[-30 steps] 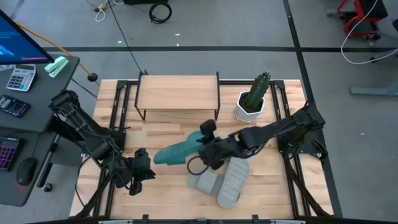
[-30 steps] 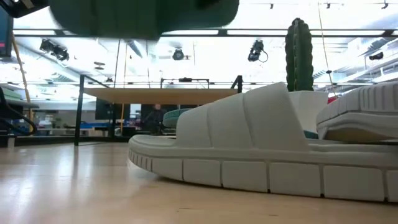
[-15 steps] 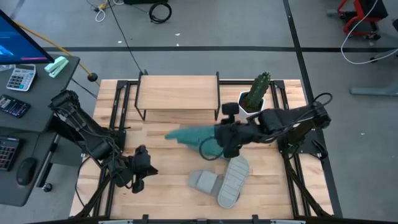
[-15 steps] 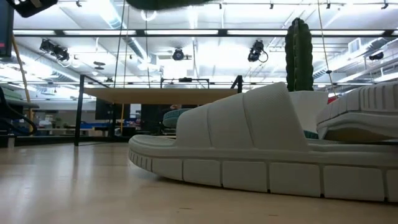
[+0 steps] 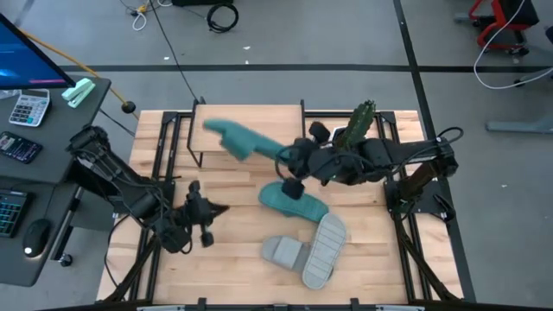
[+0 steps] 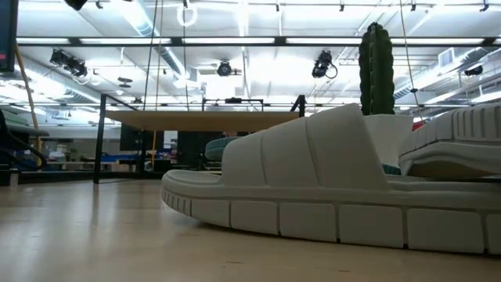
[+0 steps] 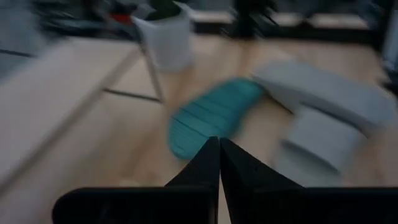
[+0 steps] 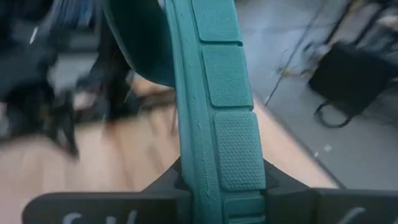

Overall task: Pick and place slides into the shelf
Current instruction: Put the left green slide on the shelf

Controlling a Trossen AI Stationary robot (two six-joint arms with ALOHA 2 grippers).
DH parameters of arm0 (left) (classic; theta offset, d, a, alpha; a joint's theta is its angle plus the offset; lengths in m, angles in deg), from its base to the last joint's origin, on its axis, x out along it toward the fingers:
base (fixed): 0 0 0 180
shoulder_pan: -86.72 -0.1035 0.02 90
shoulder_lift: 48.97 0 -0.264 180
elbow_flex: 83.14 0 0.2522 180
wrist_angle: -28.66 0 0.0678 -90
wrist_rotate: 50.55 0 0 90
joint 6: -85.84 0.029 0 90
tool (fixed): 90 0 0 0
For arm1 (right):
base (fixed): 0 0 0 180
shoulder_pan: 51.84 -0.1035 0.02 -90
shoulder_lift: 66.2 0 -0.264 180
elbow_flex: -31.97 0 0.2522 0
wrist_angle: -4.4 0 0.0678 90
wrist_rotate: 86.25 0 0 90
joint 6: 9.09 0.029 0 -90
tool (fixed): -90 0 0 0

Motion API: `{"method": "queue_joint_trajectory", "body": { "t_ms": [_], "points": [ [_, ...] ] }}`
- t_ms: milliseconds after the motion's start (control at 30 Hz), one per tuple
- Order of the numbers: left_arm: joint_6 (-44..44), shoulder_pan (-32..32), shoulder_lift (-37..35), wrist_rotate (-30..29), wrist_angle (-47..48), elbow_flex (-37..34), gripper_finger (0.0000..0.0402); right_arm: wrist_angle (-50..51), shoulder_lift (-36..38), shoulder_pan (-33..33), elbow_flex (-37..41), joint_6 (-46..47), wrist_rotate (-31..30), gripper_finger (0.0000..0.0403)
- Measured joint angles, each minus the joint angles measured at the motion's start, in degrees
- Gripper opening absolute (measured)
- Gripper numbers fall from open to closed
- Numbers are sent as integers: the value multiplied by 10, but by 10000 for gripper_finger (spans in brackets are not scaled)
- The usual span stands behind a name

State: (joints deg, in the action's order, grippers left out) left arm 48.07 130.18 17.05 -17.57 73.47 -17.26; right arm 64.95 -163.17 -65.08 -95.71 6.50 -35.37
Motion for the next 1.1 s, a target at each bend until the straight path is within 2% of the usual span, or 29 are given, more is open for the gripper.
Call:
{"method": "queue_joint_trajectory", "body": {
  "t_ms": [100,233,400,500,600,700,767,833,967,1033,1100],
  "points": [
    [2,-22,0,-61,-14,0,8,-87,0,12,0,-6,-32,68],
    [31,-48,0,-121,-56,0,8,-176,0,20,0,-19,-34,68],
    [102,-75,-1,-197,-182,0,17,-195,0,11,0,-18,-12,68],
    [183,-90,-9,-193,-261,0,12,-194,0,-3,0,-13,-10,68],
    [282,-104,-24,-119,-335,0,5,-192,0,-19,0,-12,-11,68],
    [389,-118,-45,-17,-441,0,8,-175,9,-34,0,-15,-13,68],
    [450,-132,-56,46,-509,0,15,-153,21,-47,0,-14,-28,68],
    [492,-148,-62,83,-558,0,20,-134,35,-61,0,-10,-56,68],
    [519,-186,-71,125,-596,0,16,-96,70,-95,0,-8,-130,68],
    [516,-210,-71,191,-628,0,11,-94,88,-111,0,-10,-159,68],
    [503,-240,-69,281,-671,0,7,-95,103,-127,0,-20,-181,68]
  ]
}}
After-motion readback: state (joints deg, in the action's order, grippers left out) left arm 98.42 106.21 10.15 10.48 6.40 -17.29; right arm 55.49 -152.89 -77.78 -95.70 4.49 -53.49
